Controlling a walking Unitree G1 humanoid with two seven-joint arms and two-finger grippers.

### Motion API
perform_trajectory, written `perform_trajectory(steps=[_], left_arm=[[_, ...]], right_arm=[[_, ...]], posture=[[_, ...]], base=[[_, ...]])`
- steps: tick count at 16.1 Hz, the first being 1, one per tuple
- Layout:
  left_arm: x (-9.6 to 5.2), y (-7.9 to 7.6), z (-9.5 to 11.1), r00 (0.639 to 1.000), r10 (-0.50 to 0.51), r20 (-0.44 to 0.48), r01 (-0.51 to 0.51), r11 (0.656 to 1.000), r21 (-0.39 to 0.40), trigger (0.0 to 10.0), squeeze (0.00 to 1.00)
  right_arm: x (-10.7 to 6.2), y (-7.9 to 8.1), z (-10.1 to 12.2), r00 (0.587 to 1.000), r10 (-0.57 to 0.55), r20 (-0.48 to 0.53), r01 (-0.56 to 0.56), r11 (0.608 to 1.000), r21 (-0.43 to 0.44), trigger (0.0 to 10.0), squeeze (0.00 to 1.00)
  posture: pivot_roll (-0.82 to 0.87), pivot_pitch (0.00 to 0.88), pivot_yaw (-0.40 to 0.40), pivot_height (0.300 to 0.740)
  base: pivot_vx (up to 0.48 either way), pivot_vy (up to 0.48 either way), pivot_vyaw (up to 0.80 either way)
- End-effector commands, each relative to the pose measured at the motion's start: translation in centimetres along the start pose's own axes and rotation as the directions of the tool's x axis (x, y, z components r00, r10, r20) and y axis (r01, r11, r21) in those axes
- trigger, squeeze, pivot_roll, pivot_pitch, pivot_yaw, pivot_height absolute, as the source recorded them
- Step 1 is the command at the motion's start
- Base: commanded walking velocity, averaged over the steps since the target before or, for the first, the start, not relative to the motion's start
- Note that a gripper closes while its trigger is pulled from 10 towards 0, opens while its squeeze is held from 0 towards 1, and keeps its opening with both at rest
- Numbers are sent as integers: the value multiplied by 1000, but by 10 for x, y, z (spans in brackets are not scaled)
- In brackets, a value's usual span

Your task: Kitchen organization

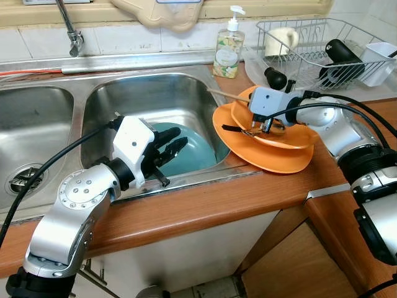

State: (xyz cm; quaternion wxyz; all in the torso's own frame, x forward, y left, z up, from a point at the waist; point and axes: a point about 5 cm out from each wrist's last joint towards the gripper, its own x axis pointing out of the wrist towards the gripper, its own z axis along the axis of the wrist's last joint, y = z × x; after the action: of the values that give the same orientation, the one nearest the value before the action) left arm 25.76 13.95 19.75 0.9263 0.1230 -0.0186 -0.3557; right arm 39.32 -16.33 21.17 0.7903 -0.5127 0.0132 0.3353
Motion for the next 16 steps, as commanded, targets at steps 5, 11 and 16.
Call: perform_trajectory(steps=[5,11,16], left_arm=[[4,-1,8,999,-25,27,25,1000,19,10000,0],[5,0,20,992,-8,124,17,997,-70,10000,0],[1,-5,32,977,-75,201,116,972,-202,10000,0]], right_arm=[[-12,-27,10,993,-85,85,81,996,49,0,0],[-58,-52,61,851,-269,451,57,901,430,0,0],[-89,-6,103,766,-260,588,-162,807,568,0,0]], posture=[[-52,0,-8,740],[-62,0,6,740],[-53,0,14,740]], base=[[0,0,0],[0,0,0],[0,0,0]])
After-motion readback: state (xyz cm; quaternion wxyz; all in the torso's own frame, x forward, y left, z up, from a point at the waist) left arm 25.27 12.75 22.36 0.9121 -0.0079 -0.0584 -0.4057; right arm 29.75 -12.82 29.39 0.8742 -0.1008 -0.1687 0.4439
